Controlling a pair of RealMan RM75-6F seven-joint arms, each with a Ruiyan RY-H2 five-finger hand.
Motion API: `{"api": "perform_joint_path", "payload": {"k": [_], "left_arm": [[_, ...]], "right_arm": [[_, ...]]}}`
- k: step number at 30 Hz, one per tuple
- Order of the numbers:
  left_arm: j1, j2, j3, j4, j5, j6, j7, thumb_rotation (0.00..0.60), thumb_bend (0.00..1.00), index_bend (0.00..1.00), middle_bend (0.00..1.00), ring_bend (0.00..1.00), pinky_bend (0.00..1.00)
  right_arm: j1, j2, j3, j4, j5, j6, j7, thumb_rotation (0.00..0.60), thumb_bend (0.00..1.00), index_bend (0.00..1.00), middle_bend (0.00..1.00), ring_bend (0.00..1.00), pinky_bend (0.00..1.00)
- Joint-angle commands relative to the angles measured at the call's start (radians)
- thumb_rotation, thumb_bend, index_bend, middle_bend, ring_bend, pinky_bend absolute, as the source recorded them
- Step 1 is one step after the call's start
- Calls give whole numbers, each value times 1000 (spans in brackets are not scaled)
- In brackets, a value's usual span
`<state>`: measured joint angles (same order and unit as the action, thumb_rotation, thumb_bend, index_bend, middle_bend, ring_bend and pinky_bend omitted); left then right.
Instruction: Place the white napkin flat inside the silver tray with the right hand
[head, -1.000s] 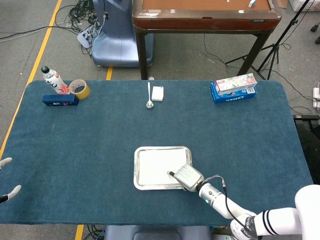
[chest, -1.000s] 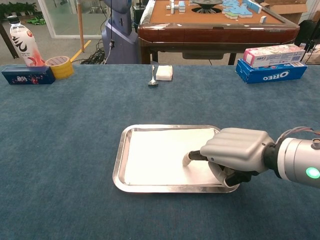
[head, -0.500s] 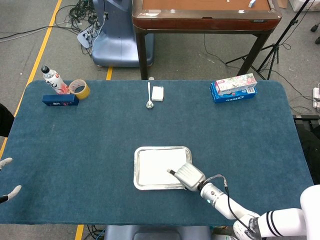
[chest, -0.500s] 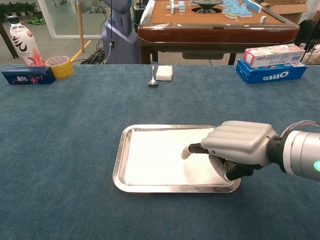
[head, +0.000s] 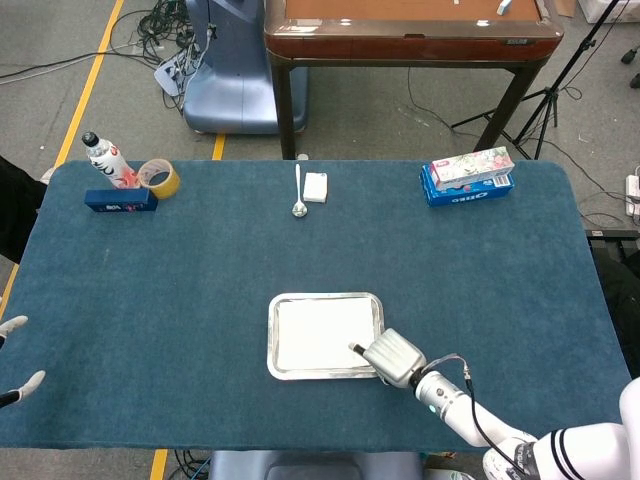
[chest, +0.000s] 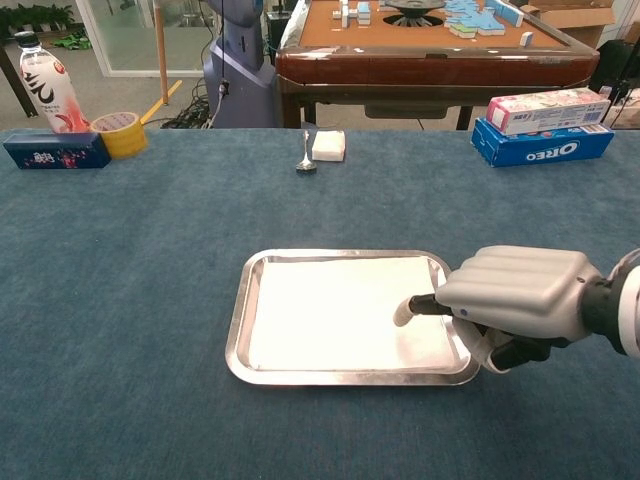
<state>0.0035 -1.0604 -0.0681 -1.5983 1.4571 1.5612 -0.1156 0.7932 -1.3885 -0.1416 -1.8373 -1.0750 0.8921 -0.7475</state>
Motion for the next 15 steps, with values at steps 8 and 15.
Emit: {"api": "perform_joint_path", "payload": {"k": [8,15], "left_arm": [[0,1,0,0,0,1,-3,600,171,228,0,0,242],[0,0,0,0,0,0,-2,600,171,228,0,0,242]], "right_arm": [[-3,9,-13,-5,6,-6,-7,600,1000,160,1000,946,926],[-6,13,-20,-8,11,-6,-12,600,1000,160,1000,946,926]]}}
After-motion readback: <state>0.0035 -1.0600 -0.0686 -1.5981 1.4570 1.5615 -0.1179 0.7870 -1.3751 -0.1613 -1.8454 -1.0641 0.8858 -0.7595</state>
